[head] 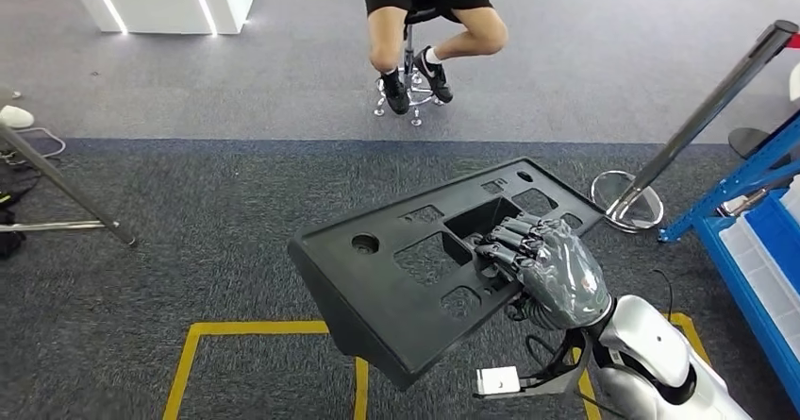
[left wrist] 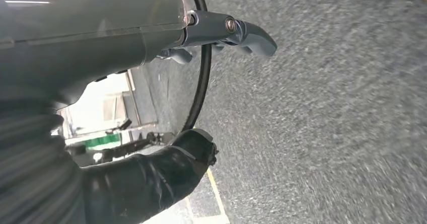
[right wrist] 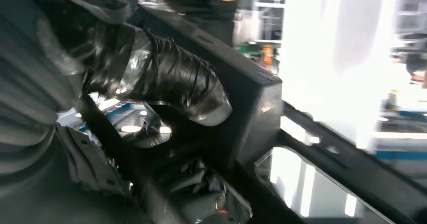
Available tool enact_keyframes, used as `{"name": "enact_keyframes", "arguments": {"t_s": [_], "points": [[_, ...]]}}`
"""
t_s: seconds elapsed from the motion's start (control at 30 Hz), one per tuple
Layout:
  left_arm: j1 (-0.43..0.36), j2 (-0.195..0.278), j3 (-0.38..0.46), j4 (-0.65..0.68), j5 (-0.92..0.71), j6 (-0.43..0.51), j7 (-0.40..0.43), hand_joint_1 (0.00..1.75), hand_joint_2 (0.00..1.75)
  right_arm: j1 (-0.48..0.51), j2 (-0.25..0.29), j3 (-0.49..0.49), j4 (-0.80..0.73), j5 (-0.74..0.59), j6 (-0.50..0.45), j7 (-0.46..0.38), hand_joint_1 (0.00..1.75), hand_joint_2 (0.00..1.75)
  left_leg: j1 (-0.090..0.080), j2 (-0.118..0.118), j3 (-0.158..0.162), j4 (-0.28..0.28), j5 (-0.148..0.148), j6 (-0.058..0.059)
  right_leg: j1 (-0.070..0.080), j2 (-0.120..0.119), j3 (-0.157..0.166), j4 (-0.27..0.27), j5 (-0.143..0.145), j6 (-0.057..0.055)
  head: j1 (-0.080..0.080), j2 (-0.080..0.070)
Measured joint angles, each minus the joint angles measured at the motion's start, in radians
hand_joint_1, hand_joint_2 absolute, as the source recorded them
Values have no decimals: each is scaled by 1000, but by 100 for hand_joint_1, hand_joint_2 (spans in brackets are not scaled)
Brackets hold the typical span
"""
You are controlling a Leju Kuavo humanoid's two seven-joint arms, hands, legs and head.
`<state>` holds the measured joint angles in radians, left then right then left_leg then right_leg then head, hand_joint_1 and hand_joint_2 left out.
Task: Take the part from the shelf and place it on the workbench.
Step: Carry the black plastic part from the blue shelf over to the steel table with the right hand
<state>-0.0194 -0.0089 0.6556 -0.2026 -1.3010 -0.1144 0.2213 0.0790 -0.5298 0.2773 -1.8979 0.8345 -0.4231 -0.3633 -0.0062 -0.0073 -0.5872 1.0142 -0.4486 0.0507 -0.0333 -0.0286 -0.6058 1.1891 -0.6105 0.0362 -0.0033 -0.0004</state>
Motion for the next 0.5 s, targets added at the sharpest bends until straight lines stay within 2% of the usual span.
{"name": "enact_keyframes", "arguments": {"t_s": [0.03, 0.07, 0.1, 0.13, 0.17, 0.23, 0.27, 0.3, 0.37, 0.4, 0.43, 0.5], "points": [[-1, -2, 0, 0, -1, 1, 0, 0, 175, 0, 0, 0, 2, 2, 1, 2, 175, 175, -2, -13, -1, 1, 0, 2, 3, 13, -35, 62, -22, -2, 0, 0], [-1, -3, 0, 0, -1, 2, 0, 0, 175, 1, 0, 0, 5, 4, 2, 4, 175, 175, -4, -27, -1, 2, 0, 4, 6, 19, -61, 103, -28, -4, 0, 0], [-1, -5, 0, 0, -1, 3, 0, 0, 175, 1, 1, 0, 8, 6, 4, 5, 175, 175, -7, -43, 0, 4, -1, 5, 9, 22, -72, 112, -15, -7, 0, 0], [-2, -7, 0, 0, -1, 4, 0, 0, 175, 0, 1, 0, 10, 7, 5, 6, 175, 175, -8, -59, 1, 7, -2, 6, 11, 27, -65, 83, 17, -11, 0, 0], [-3, -9, 0, 0, -1, 4, 0, 0, 175, -1, 1, 0, 10, 8, 6, 6, 175, 175, -9, -75, 3, 9, -3, 6, 13, 39, -42, 22, 59, -17, 0, 0], [-5, -14, 0, 0, -2, 4, 0, 0, 175, -5, 1, 0, 12, 10, 6, 7, 175, 175, -11, -103, 1, 14, -6, 3, 14, 81, 4, -95, 113, -26, 0, 0], [-5, -16, 0, 0, -3, 4, 0, 0, 175, -7, 1, 0, 13, 11, 7, 8, 175, 175, -11, -114, -2, 16, -6, -1, 16, 94, 17, -127, 122, -28, 0, 0], [-3, -18, 0, 0, -5, 4, 0, 0, 175, -10, 1, 0, 13, 12, 8, 8, 175, 175, -9, -125, -6, 16, -5, -6, 18, 97, 21, -138, 120, -29, 0, 0], [3, -20, 1, 0, -7, 4, 0, 0, 175, -18, 2, 0, 14, 14, 10, 10, 175, 175, -6, -141, -11, 15, -3, -16, 17, 72, 26, -148, 125, -35, 0, 0], [5, -21, 1, 0, -8, 4, 1, 0, 175, -23, 2, 0, 15, 15, 11, 11, 175, 175, -7, -126, -15, 22, -8, -21, 15, 60, 31, -156, 127, -40, 0, 0], [6, -22, 1, 0, -9, 5, 1, 0, 175, -26, 3, 0, 15, 16, 11, 12, 175, 175, -8, -98, -26, 44, -24, -26, 13, 46, 38, -166, 130, -46, -1, 0], [2, -25, 1, 0, -10, 6, 1, 0, 175, -28, 5, 0, 16, 19, 12, 14, 175, 175, -5, -32, -74, 140, -77, -38, 13, 17, 47, -178, 131, -54, -2, 0]]}}
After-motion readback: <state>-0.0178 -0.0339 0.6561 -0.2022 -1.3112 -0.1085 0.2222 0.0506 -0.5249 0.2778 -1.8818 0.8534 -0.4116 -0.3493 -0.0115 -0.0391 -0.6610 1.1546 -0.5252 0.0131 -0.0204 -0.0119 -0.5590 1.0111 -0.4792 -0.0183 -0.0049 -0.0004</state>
